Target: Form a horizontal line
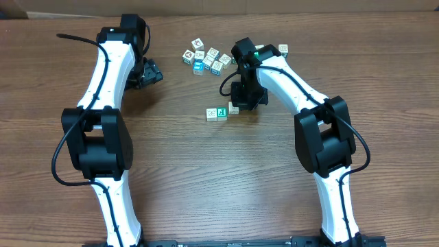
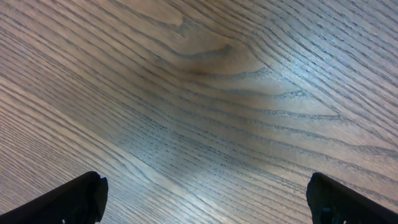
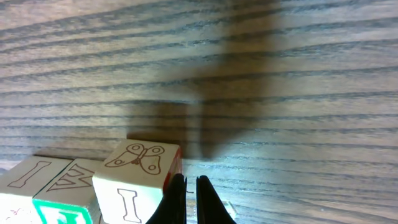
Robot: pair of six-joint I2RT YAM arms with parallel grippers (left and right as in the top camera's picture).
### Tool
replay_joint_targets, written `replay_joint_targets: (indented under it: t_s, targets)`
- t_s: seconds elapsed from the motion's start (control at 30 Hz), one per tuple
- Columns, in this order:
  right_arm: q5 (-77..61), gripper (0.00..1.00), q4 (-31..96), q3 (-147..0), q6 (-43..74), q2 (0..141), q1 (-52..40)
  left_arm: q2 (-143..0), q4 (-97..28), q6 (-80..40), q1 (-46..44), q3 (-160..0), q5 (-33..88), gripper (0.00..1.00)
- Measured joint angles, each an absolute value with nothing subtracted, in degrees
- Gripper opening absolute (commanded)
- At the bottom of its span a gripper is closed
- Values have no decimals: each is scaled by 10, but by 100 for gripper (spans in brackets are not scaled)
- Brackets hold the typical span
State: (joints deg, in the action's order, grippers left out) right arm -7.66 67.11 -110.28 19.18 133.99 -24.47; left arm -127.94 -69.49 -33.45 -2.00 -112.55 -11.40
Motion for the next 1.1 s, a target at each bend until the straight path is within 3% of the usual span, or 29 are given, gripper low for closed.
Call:
replay_joint_targets:
  t_s: [1.1]
  targets:
    - [-27,4,633,-1103,199,1340,-245,-1279,-695,-335,-20,-1126,-114,100]
